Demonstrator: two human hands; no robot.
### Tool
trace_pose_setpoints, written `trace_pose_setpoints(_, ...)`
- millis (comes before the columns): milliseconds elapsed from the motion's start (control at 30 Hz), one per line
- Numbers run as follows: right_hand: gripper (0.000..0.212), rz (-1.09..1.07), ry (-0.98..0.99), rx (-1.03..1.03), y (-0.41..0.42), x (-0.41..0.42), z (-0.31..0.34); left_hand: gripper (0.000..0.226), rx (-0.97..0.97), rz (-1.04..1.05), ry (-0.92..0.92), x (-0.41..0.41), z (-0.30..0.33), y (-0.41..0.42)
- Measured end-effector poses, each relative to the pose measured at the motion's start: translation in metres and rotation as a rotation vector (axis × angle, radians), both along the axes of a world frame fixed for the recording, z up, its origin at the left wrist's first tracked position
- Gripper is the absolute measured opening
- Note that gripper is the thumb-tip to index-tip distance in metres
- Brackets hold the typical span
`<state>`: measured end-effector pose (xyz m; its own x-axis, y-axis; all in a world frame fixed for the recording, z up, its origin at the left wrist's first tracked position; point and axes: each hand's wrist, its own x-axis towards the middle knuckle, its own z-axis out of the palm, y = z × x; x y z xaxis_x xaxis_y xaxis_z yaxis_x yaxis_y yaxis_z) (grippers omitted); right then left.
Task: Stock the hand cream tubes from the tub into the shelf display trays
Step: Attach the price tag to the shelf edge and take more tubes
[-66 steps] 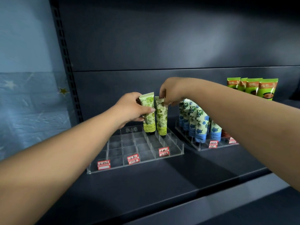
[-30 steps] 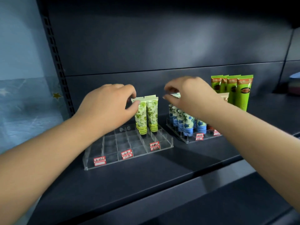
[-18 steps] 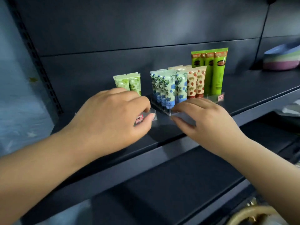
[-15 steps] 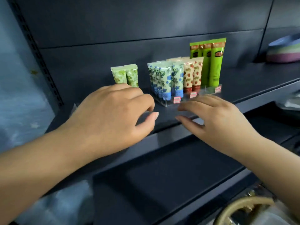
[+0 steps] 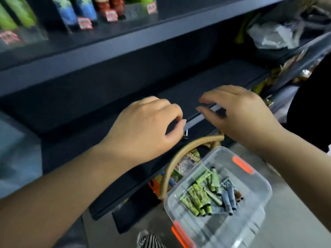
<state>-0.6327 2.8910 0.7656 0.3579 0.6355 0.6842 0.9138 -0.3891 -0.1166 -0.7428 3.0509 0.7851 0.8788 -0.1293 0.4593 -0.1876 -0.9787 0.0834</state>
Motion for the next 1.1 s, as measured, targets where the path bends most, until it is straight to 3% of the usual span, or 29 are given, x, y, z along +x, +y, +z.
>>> trace_pose_setpoints(200,0.031,-0.199,0.250,-0.073,-0.063,0.021,-0.063,0.029,-0.095,-0.123,0.180,0.045,-0.064,-0.036)
trace_pose_setpoints(533,0.018,-0.666,0.802,-0.098,-0.108,0.027,-0.198,0.022,-0.303,-0.238,0.419,0.113,-0.205,-0.065)
trace_pose_setpoints(700,0.023,-0.777,1.088,-0.201,-0.110,0.029,-0.269,0.013,-0.536,-0.027,0.680,0.125,-0.265,-0.084)
trace_pose_setpoints(933,0.022,-0.851,1.346,-0.385,-0.110,0.031,-0.391,0.016,-0.524,0.184,1.042,0.123,-0.374,-0.096)
trace_pose_setpoints(1100,0.026,-0.800,1.517,-0.469,-0.099,0.032,-0.481,0.021,-0.470,0.276,1.118,0.111,-0.428,-0.099)
